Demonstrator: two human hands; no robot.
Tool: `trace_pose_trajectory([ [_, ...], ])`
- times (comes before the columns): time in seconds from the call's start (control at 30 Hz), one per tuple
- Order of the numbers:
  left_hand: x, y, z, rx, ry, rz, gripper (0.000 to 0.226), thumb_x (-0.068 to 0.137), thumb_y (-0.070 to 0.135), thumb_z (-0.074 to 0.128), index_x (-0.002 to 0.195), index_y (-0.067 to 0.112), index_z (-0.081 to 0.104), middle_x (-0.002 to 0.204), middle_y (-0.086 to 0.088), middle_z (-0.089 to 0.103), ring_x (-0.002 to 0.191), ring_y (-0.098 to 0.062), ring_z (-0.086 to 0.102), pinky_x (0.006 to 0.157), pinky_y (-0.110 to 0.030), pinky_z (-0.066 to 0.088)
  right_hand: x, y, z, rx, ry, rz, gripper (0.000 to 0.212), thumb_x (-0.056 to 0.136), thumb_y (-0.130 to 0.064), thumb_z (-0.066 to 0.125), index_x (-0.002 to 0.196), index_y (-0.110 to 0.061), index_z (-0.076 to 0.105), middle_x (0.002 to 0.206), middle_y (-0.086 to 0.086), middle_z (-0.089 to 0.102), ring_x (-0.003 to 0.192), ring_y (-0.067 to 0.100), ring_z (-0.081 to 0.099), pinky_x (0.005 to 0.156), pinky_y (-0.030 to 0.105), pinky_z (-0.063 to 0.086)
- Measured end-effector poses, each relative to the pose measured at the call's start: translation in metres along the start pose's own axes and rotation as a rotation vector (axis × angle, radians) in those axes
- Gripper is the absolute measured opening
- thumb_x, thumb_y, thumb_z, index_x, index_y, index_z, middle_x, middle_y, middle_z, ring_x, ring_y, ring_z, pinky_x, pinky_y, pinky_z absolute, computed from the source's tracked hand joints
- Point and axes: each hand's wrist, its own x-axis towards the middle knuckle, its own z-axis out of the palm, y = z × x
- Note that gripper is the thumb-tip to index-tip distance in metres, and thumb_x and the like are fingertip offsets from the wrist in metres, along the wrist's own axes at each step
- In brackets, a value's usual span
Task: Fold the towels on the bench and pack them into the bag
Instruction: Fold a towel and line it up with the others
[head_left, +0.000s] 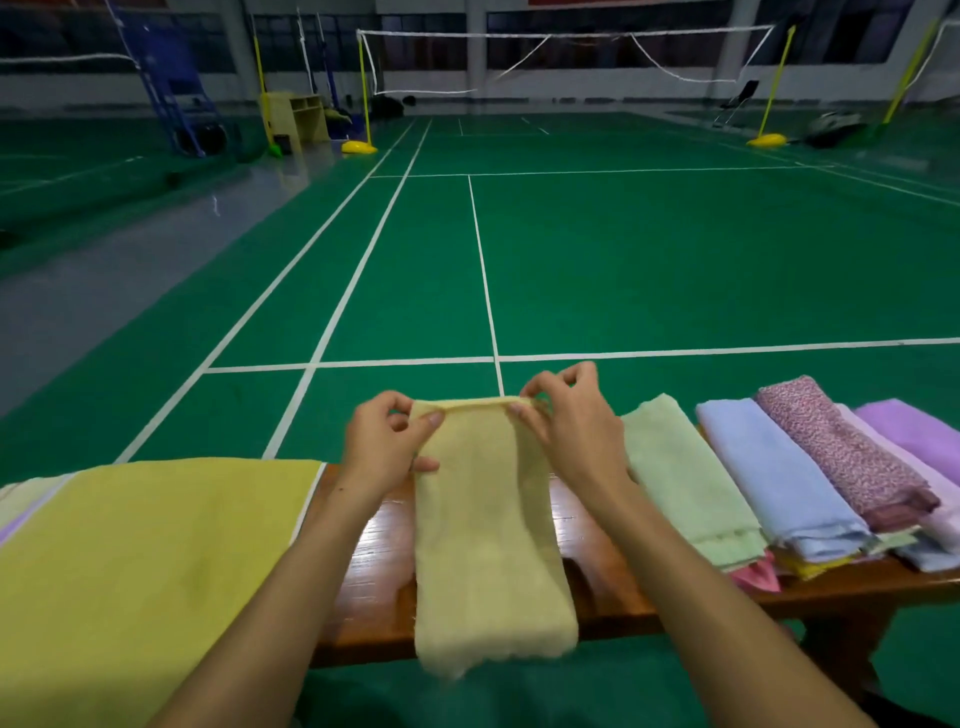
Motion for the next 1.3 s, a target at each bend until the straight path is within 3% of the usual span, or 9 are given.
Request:
trace_pose_trajectory([
  [0.17,0.023,-0.047,0.016,0.075,0.036,-0.051,0.022,0.094,0.014,0.08,0.094,0.002,0.061,0.08,-0.006,0.064,0.077,-0.024,0.067,0.075,-0.048,0.066,-0.007,0.009,0.037,-0.139,-0.048,0.127,0.024,0.103,-0.051,0.059,0.114,-0.031,0.068,0.11,-0.006,0.049,0.08,0.022,0.059,0.071,0.032,0.039],
  [0.23,0.026,-0.057,0.019,0.182,0.027,-0.056,0.027,0.095,0.019,0.079,0.114,0.01,0.062,0.108,-0.003,0.07,0.102,-0.026,0.07,0.09,-0.046,0.062,-0.005,0.011,0.048,-0.073,-0.073,0.154,0.026,0.105,-0.042,0.059,0.127,-0.03,0.064,0.127,0.0,0.054,0.087,0.024,0.064,0.075,0.035,0.045],
  [0.3,0.024,-0.064,0.02,0.26,-0.03,-0.058,0.057,0.095,0.018,0.079,0.143,0.015,0.05,0.144,-0.003,0.058,0.132,-0.027,0.059,0.107,-0.044,0.053,-0.005,0.014,0.056,0.011,-0.112,0.194,0.042,0.104,-0.032,0.064,0.144,-0.028,0.052,0.146,0.007,0.045,0.094,0.032,0.067,0.083,0.043,0.052],
  [0.37,0.02,-0.068,0.016,0.305,-0.087,-0.044,0.067,0.096,0.013,0.077,0.153,0.017,0.043,0.158,-0.001,0.048,0.14,-0.026,0.053,0.111,-0.043,0.049,-0.006,0.018,0.06,0.078,-0.144,0.232,0.05,0.103,-0.027,0.065,0.149,-0.023,0.045,0.148,0.008,0.041,0.098,0.035,0.066,0.087,0.046,0.052],
  [0.53,0.006,-0.073,-0.004,0.403,-0.18,0.075,0.041,0.095,0.008,0.075,0.13,0.026,0.064,0.13,0.009,0.067,0.122,-0.01,0.063,0.108,-0.035,0.054,-0.019,0.029,0.056,0.229,-0.248,0.168,0.034,0.103,-0.023,0.066,0.136,-0.02,0.059,0.134,0.001,0.058,0.11,0.018,0.064,0.103,0.039,0.052],
  [0.7,-0.024,-0.067,-0.022,0.464,-0.287,0.16,0.026,0.096,0.018,0.076,0.119,0.027,0.069,0.116,0.016,0.072,0.108,-0.002,0.067,0.096,-0.026,0.058,-0.047,0.036,0.038,0.371,-0.373,0.171,0.025,0.102,-0.027,0.067,0.127,-0.022,0.064,0.115,-0.006,0.067,0.093,0.01,0.07,0.081,0.033,0.064],
  [0.8,-0.045,-0.066,-0.036,0.533,-0.317,0.196,0.018,0.095,0.026,0.076,0.111,0.034,0.072,0.108,0.021,0.074,0.103,0.003,0.068,0.087,-0.024,0.056,-0.071,0.041,0.025,0.384,-0.421,0.144,0.022,0.102,-0.028,0.068,0.123,-0.024,0.064,0.111,-0.01,0.066,0.097,0.008,0.067,0.081,0.025,0.062],
  [0.97,-0.077,-0.077,-0.043,0.792,-0.529,0.274,0.031,0.093,0.048,0.07,0.123,0.042,0.066,0.122,0.032,0.066,0.112,0.008,0.06,0.095,-0.027,0.052,-0.108,0.053,0.013,0.353,-0.565,0.059,0.017,0.098,-0.033,0.07,0.114,-0.032,0.062,0.106,-0.013,0.07,0.1,0.004,0.067,0.088,0.025,0.057],
  [1.3,-0.061,-0.084,-0.031,1.008,-0.518,0.271,0.058,0.092,0.061,0.066,0.145,0.045,0.046,0.15,0.017,0.053,0.133,-0.011,0.052,0.105,-0.035,0.047,-0.102,0.048,0.026,0.224,-0.668,-0.1,0.032,0.088,-0.065,0.062,0.11,-0.042,0.056,0.123,-0.016,0.062,0.112,0.005,0.056,0.096,0.031,0.052],
])
